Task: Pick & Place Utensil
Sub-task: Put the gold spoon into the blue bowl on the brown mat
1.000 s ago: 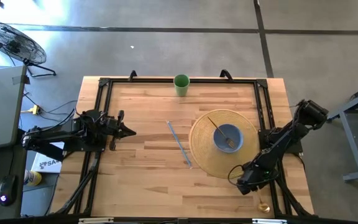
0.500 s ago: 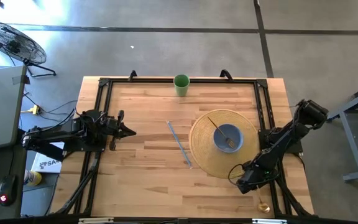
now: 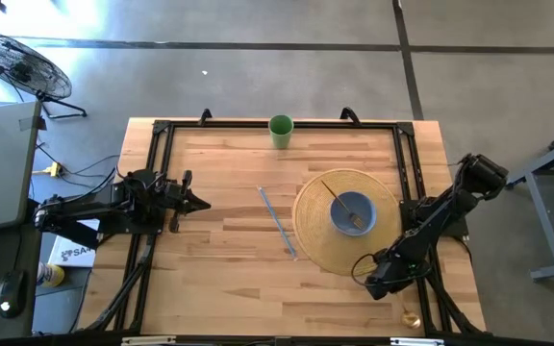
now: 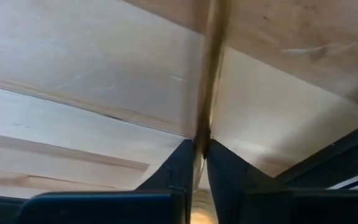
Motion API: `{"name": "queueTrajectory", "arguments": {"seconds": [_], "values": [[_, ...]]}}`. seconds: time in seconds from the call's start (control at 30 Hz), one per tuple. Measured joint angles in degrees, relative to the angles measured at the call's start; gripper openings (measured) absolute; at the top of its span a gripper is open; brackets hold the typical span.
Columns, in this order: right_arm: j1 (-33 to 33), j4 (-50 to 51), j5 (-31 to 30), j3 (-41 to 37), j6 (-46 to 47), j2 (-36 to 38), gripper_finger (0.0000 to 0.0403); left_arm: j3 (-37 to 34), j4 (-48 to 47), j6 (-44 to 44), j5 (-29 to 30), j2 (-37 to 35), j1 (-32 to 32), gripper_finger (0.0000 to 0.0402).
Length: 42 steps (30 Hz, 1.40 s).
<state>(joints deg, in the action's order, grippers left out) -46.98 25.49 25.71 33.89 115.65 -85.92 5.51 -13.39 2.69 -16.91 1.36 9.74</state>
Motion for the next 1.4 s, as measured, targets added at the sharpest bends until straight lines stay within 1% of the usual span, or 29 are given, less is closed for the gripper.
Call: {"name": "queueTrajectory", "arguments": {"seconds": [0.07,0.17,0.33,0.4,0.6,0.7,0.87,0.97,1.07,1.2,1.3,1.4], "values": [[0.0,-0.1,0.3,0.0,-0.2,0.0,0.0018,0.0,0.0,0.0,0.0,0.0,0.0,0.0010],[0.1,-0.2,0.7,0.0,-0.2,0.0,0.0014,0.0,0.0,0.0,0.0,0.0,0.0,0.0010],[0.1,-0.1,0.7,0.7,-0.2,0.0,0.0036,0.0,0.0,0.0,0.0,0.0,0.0,0.0010],[0.1,-0.1,0.4,1.2,-0.4,0.0,0.0038,0.0,0.0,0.0,0.0,0.0,0.0,0.0010],[1.4,-1.8,0.6,1.6,-3.6,0.5,0.0012,0.0,0.0,0.0,0.0,0.0,0.0,0.0010],[2.5,-2.9,0.6,1.6,-5.1,1.4,0.0010,0.0,0.0,0.0,0.0,0.0,0.0,0.0010],[3.3,-2.8,-3.5,1.7,-6.5,3.1,0.0015,0.0,0.0,0.0,0.0,0.0,0.0,0.0010],[4.0,-2.2,-5.1,3.1,-8.4,3.1,0.0013,0.0,0.0,0.0,0.0,0.0,0.0,0.0010],[5.5,-1.5,-8.1,5.1,-12.1,3.1,0.0012,0.0,0.0,0.0,0.0,0.0,0.0,0.0010],[8.1,3.2,-11.9,8.5,-19.1,2.8,0.0016,0.0,0.0,0.0,0.0,0.0,0.0,0.0010],[10.0,7.2,-12.2,12.0,-25.4,1.4,0.0016,0.0,0.0,0.0,0.0,0.0,0.0,0.0010],[11.6,11.6,-13.0,16.6,-33.1,-1.7,0.0015,0.0,0.0,0.0,0.0,0.0,0.0,0.0010]]}}
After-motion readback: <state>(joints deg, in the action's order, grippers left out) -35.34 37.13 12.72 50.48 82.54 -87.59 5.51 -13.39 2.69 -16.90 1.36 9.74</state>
